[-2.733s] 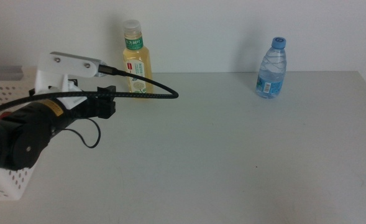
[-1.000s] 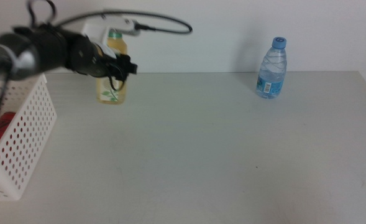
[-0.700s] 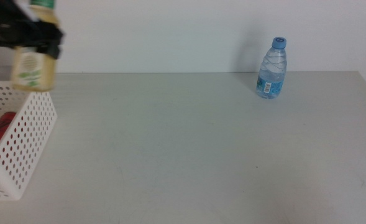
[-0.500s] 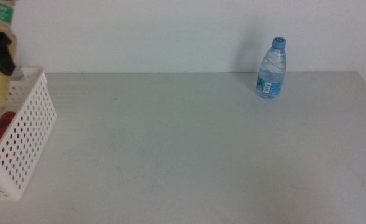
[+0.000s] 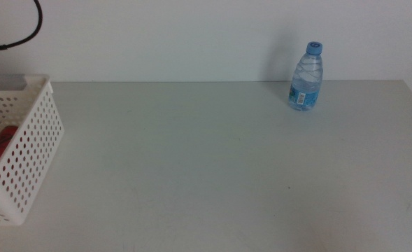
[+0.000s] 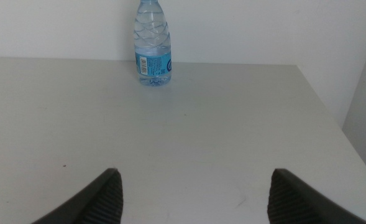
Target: Use arms to grab the bottles and put them into the dustbin to the left of the table.
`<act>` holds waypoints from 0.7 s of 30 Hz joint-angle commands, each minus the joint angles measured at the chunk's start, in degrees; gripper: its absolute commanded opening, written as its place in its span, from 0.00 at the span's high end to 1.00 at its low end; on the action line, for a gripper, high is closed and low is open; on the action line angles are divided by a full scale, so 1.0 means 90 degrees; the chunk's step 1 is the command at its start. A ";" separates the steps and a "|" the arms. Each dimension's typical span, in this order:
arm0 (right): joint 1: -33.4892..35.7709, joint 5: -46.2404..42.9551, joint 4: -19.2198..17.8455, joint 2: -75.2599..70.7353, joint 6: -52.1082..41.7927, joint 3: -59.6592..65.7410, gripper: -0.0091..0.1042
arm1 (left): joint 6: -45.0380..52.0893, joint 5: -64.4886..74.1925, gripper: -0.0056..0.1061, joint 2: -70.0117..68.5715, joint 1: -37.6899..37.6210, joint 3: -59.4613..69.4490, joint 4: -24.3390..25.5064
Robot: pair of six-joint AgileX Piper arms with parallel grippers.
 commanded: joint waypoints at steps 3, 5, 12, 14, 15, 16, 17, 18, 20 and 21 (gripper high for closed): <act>-0.0035 -0.0502 -0.0077 0.0064 -0.0080 -0.0061 0.40 | 0.0041 0.0113 0.96 -0.0134 -0.0280 -0.0181 -0.0294; -0.0035 -0.0502 -0.0077 0.0064 -0.0080 -0.0061 0.40 | 0.0046 0.0100 0.96 -0.0055 -0.0487 -0.0181 -0.0041; -0.0035 -0.0502 -0.0077 0.0064 -0.0080 -0.0061 0.40 | -0.0212 0.0084 0.71 0.0088 -0.0828 -0.0181 0.0538; -0.0035 -0.0502 -0.0077 0.0064 -0.0080 -0.0061 0.40 | -0.0206 0.0049 0.53 0.0088 -0.0828 -0.0181 0.0475; -0.0035 -0.0502 -0.0077 0.0064 -0.0080 -0.0061 0.40 | -0.0189 0.0049 0.44 0.0088 -0.0828 -0.0181 0.0484; -0.0035 -0.0502 -0.0077 0.0064 -0.0080 -0.0061 0.40 | -0.0188 0.0049 0.34 0.0088 -0.0828 -0.0181 0.0514; -0.0035 -0.0502 -0.0077 0.0064 -0.0080 -0.0061 0.40 | -0.0188 0.0080 0.23 0.0088 -0.0828 -0.0187 0.0584; -0.0035 -0.0502 -0.0077 0.0064 -0.0080 -0.0061 0.40 | -0.0217 0.0136 0.15 0.0082 -0.0828 -0.0199 0.0627; -0.0035 -0.0502 -0.0077 0.0064 -0.0080 -0.0061 0.40 | -0.0350 0.0389 0.11 0.0045 -0.0828 -0.0258 0.0627; -0.0035 -0.0502 -0.0077 0.0064 -0.0080 -0.0061 0.40 | -0.0363 0.0456 0.11 0.0019 -0.0828 -0.0275 0.0557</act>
